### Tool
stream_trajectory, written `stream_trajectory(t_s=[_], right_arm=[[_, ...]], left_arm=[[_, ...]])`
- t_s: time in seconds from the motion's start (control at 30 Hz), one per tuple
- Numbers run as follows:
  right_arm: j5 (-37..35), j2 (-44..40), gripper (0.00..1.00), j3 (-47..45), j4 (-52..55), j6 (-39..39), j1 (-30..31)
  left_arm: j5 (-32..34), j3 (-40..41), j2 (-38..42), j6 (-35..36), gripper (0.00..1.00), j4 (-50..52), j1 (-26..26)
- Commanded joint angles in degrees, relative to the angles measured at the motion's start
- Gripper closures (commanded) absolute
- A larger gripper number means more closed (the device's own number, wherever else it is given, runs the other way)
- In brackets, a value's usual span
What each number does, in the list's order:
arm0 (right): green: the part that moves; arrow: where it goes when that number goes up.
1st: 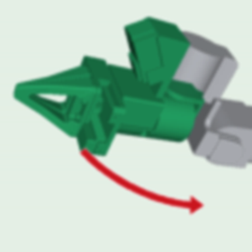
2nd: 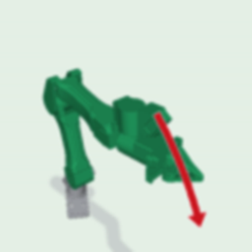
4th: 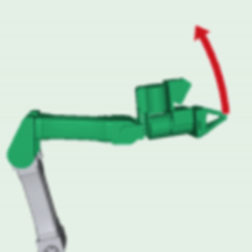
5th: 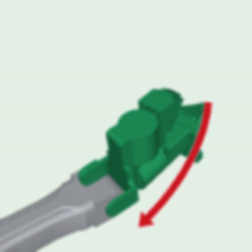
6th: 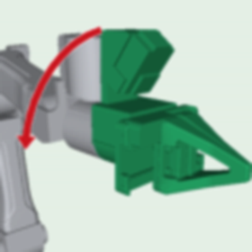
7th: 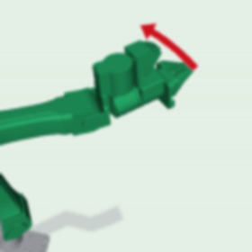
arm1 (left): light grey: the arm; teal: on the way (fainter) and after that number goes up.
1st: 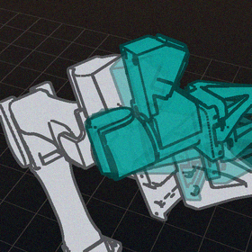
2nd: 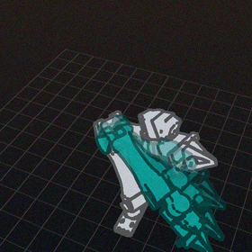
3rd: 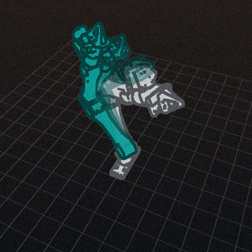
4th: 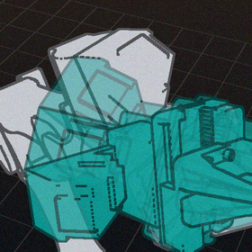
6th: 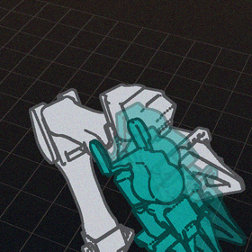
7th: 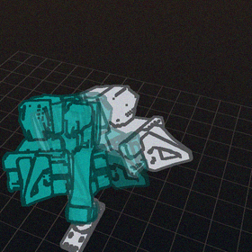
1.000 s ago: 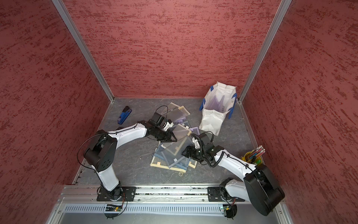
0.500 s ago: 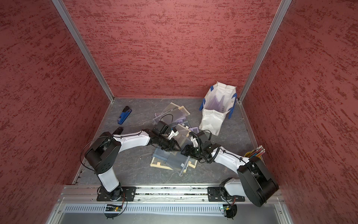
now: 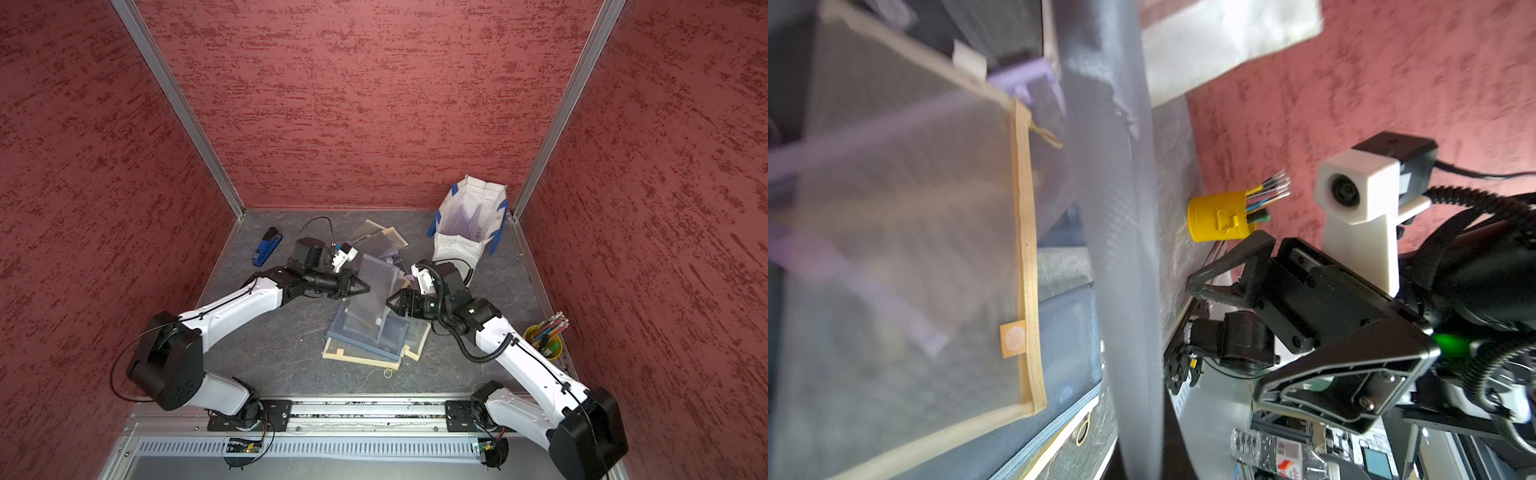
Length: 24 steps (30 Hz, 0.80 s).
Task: Put the pencil pouch into the canvas bag
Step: Pick up the pencil pouch, then place the pencil pouch in the canvas bag.
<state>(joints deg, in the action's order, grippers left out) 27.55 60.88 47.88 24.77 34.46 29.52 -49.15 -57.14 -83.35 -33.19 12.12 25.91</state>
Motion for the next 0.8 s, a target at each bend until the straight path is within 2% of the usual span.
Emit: stream_trajectory(t_s=[0.0,0.13,0.27,0.63,0.73,0.77], right_arm=[[3.53,2.18,0.15,5.37,0.67,-3.09,-1.02],[6.77,6.52,0.15,11.84,-5.28,-0.67,-1.15],[9.03,10.37,0.15,14.11,-12.96,2.12,-1.57],[16.38,20.94,0.16,15.47,-36.19,11.47,-1.4],[17.24,21.65,0.23,15.43,-38.47,12.19,-1.31],[17.51,21.56,0.3,15.34,-39.06,12.29,-1.37]], left_arm=[[-5.03,-2.16,2.33,-1.65,1.0,-2.87,-4.01],[-7.72,-4.16,4.7,-4.67,1.0,-8.28,-8.3],[-10.02,-4.11,6.01,-10.04,1.0,-17.76,-10.65],[-11.85,-2.98,5.8,-16.46,1.0,-28.59,-10.72],[-11.59,-2.75,5.32,-16.86,1.0,-29.41,-10.62],[-11.59,-2.8,5.23,-16.82,1.0,-29.42,-10.7]])
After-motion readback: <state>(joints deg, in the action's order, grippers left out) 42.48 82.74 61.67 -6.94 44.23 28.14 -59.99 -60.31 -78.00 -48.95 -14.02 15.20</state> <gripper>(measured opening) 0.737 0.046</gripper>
